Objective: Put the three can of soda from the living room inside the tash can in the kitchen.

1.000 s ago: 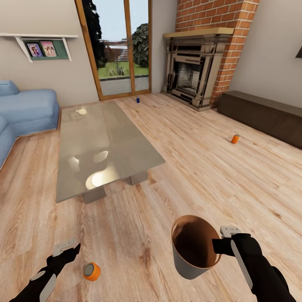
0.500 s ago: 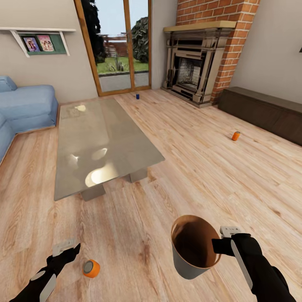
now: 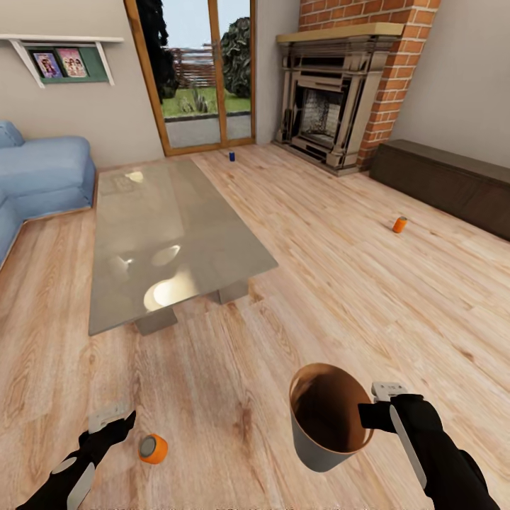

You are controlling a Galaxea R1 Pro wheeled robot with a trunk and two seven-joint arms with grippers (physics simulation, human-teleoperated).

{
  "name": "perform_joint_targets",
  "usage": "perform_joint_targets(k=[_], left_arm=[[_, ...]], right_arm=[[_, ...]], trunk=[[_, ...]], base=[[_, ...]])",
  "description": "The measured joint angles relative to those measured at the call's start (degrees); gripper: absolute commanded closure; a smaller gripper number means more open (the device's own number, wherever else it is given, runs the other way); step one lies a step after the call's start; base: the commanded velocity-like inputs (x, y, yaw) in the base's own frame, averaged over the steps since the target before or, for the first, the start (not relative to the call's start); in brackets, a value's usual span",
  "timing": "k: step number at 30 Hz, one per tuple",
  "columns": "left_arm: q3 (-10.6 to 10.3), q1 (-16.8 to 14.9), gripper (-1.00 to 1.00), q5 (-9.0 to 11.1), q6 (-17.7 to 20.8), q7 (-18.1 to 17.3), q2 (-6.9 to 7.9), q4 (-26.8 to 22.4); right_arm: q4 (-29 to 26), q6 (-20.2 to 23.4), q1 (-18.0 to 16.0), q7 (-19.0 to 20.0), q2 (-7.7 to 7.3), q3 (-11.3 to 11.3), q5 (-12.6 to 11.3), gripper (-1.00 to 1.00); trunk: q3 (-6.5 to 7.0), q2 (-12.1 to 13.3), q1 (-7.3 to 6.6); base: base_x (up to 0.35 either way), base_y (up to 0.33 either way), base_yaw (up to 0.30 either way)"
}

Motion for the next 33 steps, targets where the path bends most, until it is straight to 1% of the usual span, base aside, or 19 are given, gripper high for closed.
perform_joint_targets(k=[4, 8, 12, 17, 21, 25, 29, 33], left_arm=[[0.0, 0.0, -1.0, 0.0, 0.0, 0.0, 0.0, 0.0], [0.0, 0.0, -1.0, 0.0, 0.0, 0.0, 0.0, -0.1], [0.0, 0.0, -1.0, 0.0, 0.0, 0.0, 0.0, -0.1], [0.0, 0.0, -1.0, 0.0, 0.0, 0.0, 0.0, -0.1], [0.0, 0.0, -1.0, 0.0, 0.0, 0.0, 0.0, -0.1], [0.0, 0.0, -1.0, 0.0, 0.0, 0.0, 0.01, -0.1], [0.0, 0.0, -1.0, 0.0, 0.0, 0.0, 0.0, -0.1], [0.0, 0.0, -1.0, 0.0, 0.0, 0.0, 0.0, -0.1]], right_arm=[[0.0, 0.0, 0.0, 0.1, 0.0, 0.0, -0.6, 1.0], [0.0, 0.0, 0.0, -0.1, -0.01, 0.0, 0.8, 1.0], [0.0, 0.0, 0.0, 0.0, 0.0, 0.0, -0.4, 1.0], [0.0, 0.0, 0.0, 0.0, 0.0, 0.0, 0.4, 1.0], [0.0, 0.0, 0.0, 0.0, 0.0, 0.0, -0.2, 1.0], [0.0, 0.0, 0.0, 0.0, 0.0, 0.0, 0.2, 1.0], [0.0, 0.0, 0.0, 0.0, 0.01, 0.0, -0.1, 1.0], [0.0, 0.0, 0.0, 0.0, 0.0, 0.0, 0.1, 1.0]], trunk=[[-0.37, 0.0, 0.0], [-0.75, 0.0, 0.0], [-1.12, 0.0, 0.0], [-1.59, 0.0, 0.0], [-1.96, 0.0, 0.0], [-2.34, 0.0, 0.0], [-2.71, 0.0, 0.0], [-3.08, 0.0, 0.0]], base=[[0.075, -0.126, 0.0], [0.058, -0.08, 0.0], [0.015, -0.02, 0.0], [0.004, -0.005, 0.0], [0.001, -0.001, 0.0], [0.0, 0.0, 0.0], [0.0, 0.0, 0.0], [0.0, 0.0, 0.0]])
